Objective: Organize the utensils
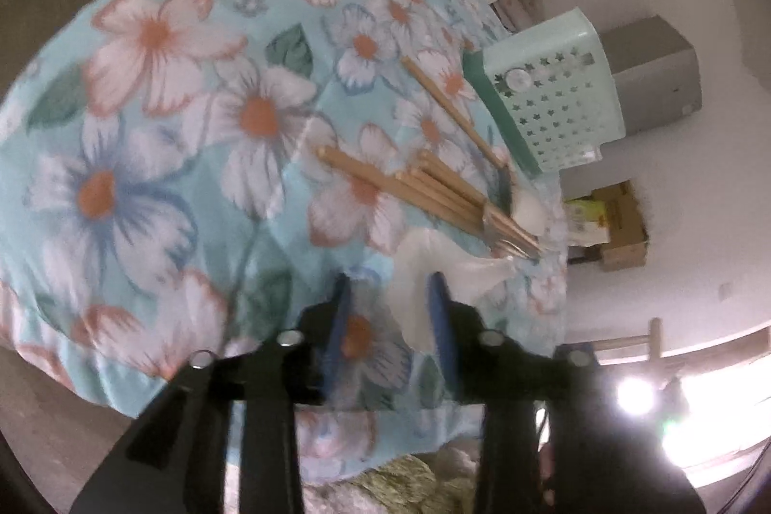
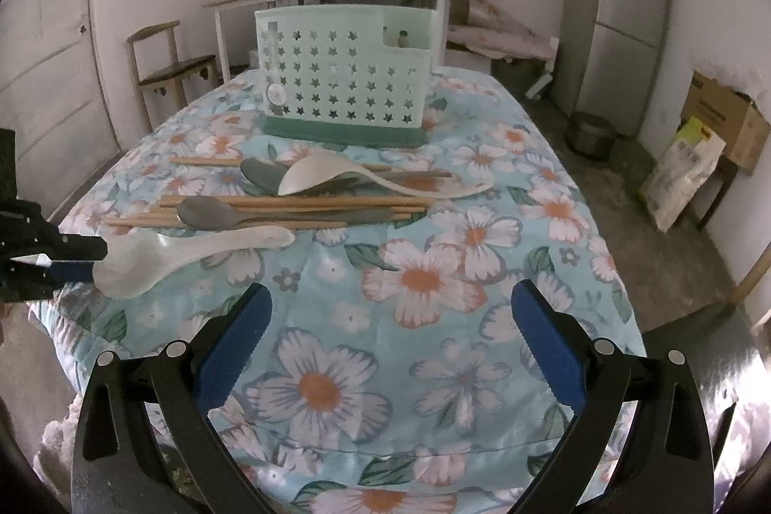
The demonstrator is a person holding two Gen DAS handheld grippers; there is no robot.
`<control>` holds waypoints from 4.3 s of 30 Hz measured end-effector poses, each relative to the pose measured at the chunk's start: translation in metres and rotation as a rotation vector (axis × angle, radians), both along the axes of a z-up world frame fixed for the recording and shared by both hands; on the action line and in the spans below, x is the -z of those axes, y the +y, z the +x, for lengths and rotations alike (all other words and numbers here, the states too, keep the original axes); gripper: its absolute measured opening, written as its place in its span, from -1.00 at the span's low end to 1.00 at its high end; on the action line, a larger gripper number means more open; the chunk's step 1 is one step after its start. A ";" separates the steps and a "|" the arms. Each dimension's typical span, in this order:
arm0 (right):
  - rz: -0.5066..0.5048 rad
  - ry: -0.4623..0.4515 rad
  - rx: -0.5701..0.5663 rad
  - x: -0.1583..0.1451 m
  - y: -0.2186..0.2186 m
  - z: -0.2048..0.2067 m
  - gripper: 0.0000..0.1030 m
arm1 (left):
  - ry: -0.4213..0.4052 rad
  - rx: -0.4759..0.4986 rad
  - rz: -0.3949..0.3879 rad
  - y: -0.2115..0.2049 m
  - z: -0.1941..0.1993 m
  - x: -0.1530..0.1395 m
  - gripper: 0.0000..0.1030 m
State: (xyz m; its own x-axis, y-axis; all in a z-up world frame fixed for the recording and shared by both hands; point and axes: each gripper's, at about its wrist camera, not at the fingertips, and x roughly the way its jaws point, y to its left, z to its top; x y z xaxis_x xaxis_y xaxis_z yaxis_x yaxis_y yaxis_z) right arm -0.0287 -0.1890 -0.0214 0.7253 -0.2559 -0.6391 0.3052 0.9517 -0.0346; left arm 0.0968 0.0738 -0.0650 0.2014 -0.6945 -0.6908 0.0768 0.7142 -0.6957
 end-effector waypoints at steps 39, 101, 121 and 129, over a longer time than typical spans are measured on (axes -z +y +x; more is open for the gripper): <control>-0.317 0.031 -0.407 0.029 0.108 0.098 -0.61 | -0.247 -0.190 -0.082 0.084 0.023 -0.052 -0.98; -0.321 0.000 -0.400 0.015 0.117 0.075 -0.97 | -0.293 -0.221 0.013 0.063 0.028 -0.057 -0.98; -0.137 -0.249 -0.399 -0.056 0.079 0.045 -0.98 | -0.780 -0.126 0.092 0.000 0.029 -0.179 -0.98; -0.116 -0.238 -0.381 -0.054 0.071 0.050 -0.98 | -1.069 0.065 0.427 -0.103 0.054 -0.211 -0.98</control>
State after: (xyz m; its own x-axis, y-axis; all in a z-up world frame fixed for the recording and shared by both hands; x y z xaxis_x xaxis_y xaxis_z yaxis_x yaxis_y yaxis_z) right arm 0.0216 -0.1180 0.0321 0.9044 -0.0027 -0.4268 -0.0530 0.9915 -0.1185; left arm 0.1509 -0.0288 0.1459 0.7978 -0.4760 -0.3702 0.5269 0.8488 0.0441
